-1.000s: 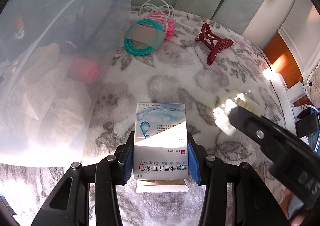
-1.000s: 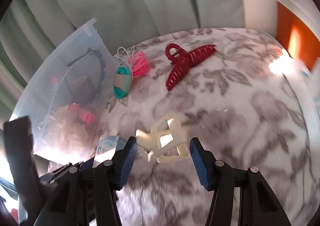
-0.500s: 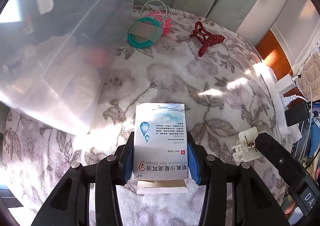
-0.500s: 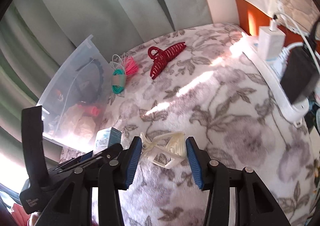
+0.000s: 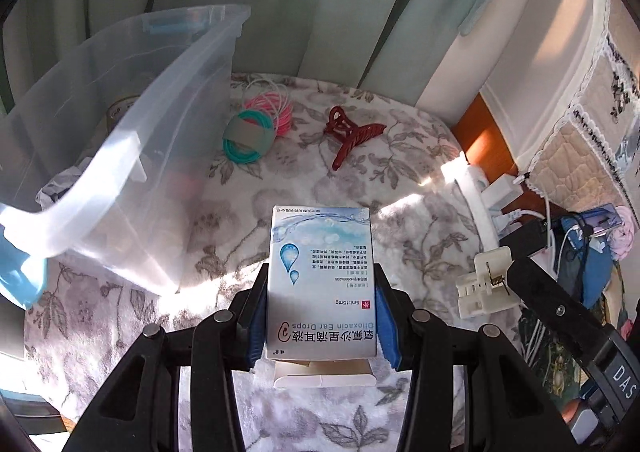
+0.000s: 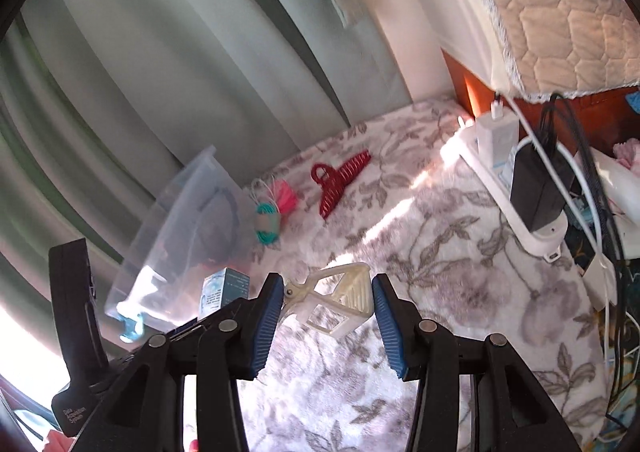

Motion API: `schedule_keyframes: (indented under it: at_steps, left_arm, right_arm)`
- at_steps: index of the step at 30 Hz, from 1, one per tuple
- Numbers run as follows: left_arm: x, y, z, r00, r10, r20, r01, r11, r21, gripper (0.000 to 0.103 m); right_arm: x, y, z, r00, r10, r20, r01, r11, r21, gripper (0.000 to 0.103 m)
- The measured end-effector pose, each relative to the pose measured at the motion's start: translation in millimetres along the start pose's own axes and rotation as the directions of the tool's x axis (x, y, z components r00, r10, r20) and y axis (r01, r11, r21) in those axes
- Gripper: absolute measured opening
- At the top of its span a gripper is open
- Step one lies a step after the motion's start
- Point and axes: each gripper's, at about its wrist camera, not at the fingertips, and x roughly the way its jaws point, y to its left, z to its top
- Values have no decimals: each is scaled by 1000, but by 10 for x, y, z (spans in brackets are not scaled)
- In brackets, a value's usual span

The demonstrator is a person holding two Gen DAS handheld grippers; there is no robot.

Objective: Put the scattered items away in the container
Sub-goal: 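Lift the ear-drop box and cream claw clip and carry both over the clear box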

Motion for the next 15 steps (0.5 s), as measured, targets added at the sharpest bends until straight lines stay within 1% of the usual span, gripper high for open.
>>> schedule_keyframes:
  at_steps: [5, 8, 12, 15]
  left_arm:
    - [-315, 33, 305, 997, -45, 70, 49, 997, -55, 47]
    - [-535, 126, 494, 990, -67, 128, 80, 992, -102, 47]
    - [-830, 307, 743, 974, -104, 199, 137, 977, -160, 47]
    - [-1051, 458, 868, 961, -104, 257, 157, 968, -194, 47]
  right_arm:
    - [-248, 239, 196, 996, 33, 83, -33, 999, -7, 49]
    - [-373, 393, 332, 990, 55, 127, -54, 998, -12, 49]
    - [-512, 591, 524, 979, 85, 187, -84, 996, -10, 49]
    - [-613, 757, 630, 968, 104, 228, -103, 995, -17, 49]
